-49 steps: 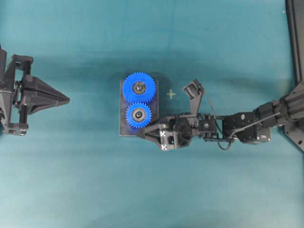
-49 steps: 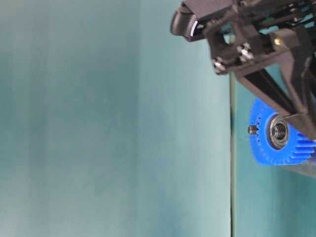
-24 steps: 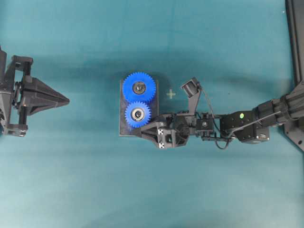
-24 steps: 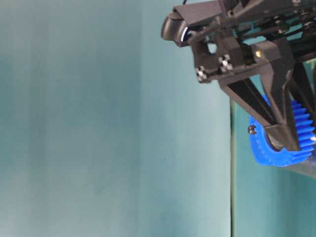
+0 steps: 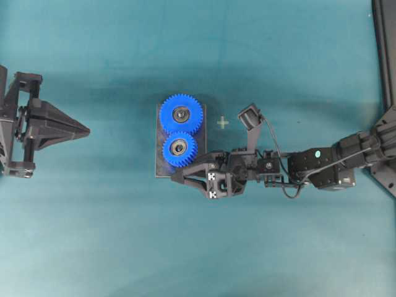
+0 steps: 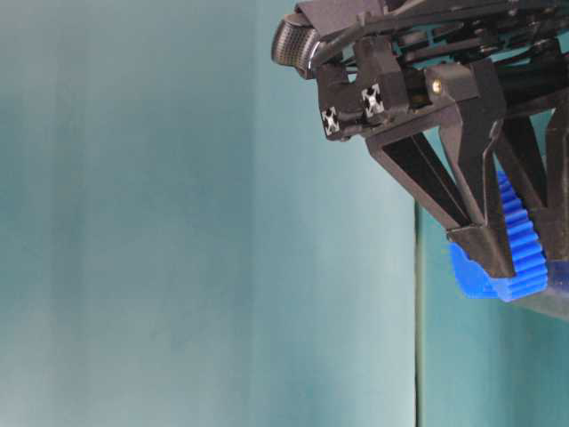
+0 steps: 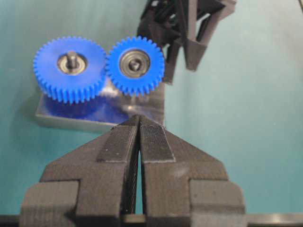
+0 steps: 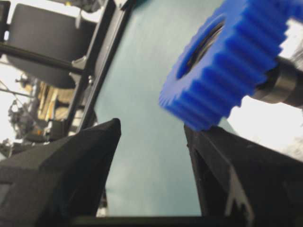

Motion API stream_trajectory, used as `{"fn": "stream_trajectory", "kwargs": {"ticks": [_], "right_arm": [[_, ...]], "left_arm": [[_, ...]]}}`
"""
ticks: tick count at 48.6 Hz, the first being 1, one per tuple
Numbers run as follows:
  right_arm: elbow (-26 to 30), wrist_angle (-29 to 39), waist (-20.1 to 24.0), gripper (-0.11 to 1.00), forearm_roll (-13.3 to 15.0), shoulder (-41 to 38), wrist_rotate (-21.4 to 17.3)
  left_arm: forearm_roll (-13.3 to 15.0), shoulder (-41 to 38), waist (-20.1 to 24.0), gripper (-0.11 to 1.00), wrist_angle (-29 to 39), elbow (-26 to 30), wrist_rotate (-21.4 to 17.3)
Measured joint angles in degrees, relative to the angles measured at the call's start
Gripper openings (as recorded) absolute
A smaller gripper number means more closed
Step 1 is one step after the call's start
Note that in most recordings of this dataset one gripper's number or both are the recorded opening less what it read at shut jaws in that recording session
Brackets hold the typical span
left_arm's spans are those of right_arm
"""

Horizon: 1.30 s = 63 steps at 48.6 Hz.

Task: Fit the small gear onto the shaft.

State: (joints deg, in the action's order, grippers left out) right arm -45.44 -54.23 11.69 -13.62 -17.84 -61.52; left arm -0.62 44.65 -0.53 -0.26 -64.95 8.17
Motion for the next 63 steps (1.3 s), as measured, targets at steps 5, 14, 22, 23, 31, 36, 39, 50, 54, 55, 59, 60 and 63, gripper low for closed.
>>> {"fn": "stream_trajectory", "kwargs": {"ticks": [5, 14, 22, 23, 31, 36, 39, 50, 54, 55, 59, 60, 63], "right_arm": [[0.0, -0.79, 0.7, 0.67, 0.0, 0.0, -1.49], [-1.49, -4.75, 2.02, 0.67, 0.0, 0.09, -3.6], [-2.46, -5.89, 2.11, 0.67, 0.18, 1.85, -3.6], [-2.55, -5.98, 2.11, 0.67, 0.18, 2.37, -3.52], [-4.13, -0.62, 1.85, 0.67, 0.79, 5.71, -0.79], [-4.22, 4.04, 1.49, 0.67, 0.79, 5.71, -0.79], [-4.13, 4.04, 1.41, 0.67, 0.79, 5.54, -1.14], [-3.52, 0.44, 0.09, 0.67, 0.79, 0.97, -3.78], [-3.08, 0.35, -1.14, 0.67, 0.79, 0.09, -3.69], [-3.08, 0.35, -1.49, 0.67, 0.79, -0.09, -3.69], [-3.08, 0.18, -2.29, 0.67, 1.05, -0.7, -3.52], [-3.08, 0.09, -2.29, 0.67, 1.05, -0.79, -3.43], [-2.9, 0.18, -2.37, 0.67, 1.05, -0.79, -3.43]], "left_arm": [[-0.09, 0.0, 0.0, 0.0, 0.0, -0.09, 0.0], [-0.09, 0.0, 0.0, 0.0, 0.0, 0.0, 0.0], [-0.09, 0.09, 0.0, 0.0, 0.0, -0.09, 0.18], [-0.09, 0.09, 0.09, 0.0, 0.0, -0.09, 0.18], [0.0, 0.26, 0.0, 0.0, 0.0, -0.09, 0.18], [0.0, 0.35, 0.09, 0.0, 0.09, -0.09, 0.18], [0.0, 0.44, 0.0, 0.0, 0.18, -0.09, 0.18], [-0.09, 0.53, 0.0, 0.0, 0.18, -0.09, 0.18], [-0.09, 0.53, 0.0, 0.0, 0.18, -0.18, 0.18], [0.0, 0.53, 0.0, 0.0, 0.18, -0.09, 0.18], [0.0, 0.53, 0.0, 0.0, 0.18, -0.18, 0.18], [-0.09, 0.53, 0.0, 0.0, 0.18, -0.18, 0.18], [-0.09, 0.53, 0.09, 0.0, 0.18, -0.26, 0.35]]}}
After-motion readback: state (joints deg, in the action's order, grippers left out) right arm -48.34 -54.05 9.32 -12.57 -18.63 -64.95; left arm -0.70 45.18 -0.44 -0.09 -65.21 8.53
